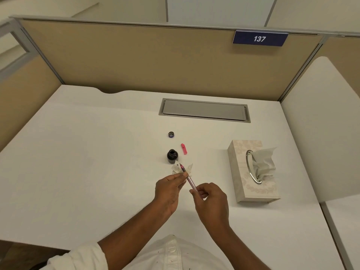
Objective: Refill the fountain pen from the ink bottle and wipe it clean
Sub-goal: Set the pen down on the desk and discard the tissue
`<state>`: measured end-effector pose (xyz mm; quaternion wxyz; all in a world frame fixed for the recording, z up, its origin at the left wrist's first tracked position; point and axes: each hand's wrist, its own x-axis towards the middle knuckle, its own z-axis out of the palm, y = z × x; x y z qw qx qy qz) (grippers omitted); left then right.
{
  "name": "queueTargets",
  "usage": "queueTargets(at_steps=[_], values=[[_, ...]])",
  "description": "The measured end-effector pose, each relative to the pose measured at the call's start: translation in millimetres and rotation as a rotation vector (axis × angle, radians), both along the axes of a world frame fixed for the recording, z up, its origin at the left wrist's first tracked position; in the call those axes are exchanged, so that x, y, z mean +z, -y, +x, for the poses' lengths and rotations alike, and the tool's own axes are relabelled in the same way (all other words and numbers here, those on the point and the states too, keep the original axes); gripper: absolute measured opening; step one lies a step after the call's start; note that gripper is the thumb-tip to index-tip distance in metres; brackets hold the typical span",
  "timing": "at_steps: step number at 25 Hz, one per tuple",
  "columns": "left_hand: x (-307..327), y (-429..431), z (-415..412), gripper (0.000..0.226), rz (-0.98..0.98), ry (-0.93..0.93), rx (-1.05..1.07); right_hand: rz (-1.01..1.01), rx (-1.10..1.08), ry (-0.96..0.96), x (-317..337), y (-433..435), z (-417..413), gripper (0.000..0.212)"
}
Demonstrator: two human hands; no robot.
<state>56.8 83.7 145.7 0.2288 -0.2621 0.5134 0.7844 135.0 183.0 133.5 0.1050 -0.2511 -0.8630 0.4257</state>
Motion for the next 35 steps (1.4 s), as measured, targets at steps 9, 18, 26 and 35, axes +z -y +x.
queueTargets(at_steps=[9, 18, 26, 35], values=[[-6, 21, -2, 0.013, -0.119, -0.011, 0.090, -0.178, -0.238, 0.017, -56, -34, -41, 0.020], [-8, 52, 4, 0.020, -0.215, -0.093, 0.071, -0.083, -0.251, 0.121, -122, -47, -69, 0.019], [-8, 70, -2, 0.027, -0.258, -0.121, 0.125, 0.001, -0.274, 0.117, -136, -42, -73, 0.017], [-9, 78, -13, 0.037, -0.270, -0.092, 0.145, 0.024, -0.326, 0.117, -141, -36, -75, 0.015]])
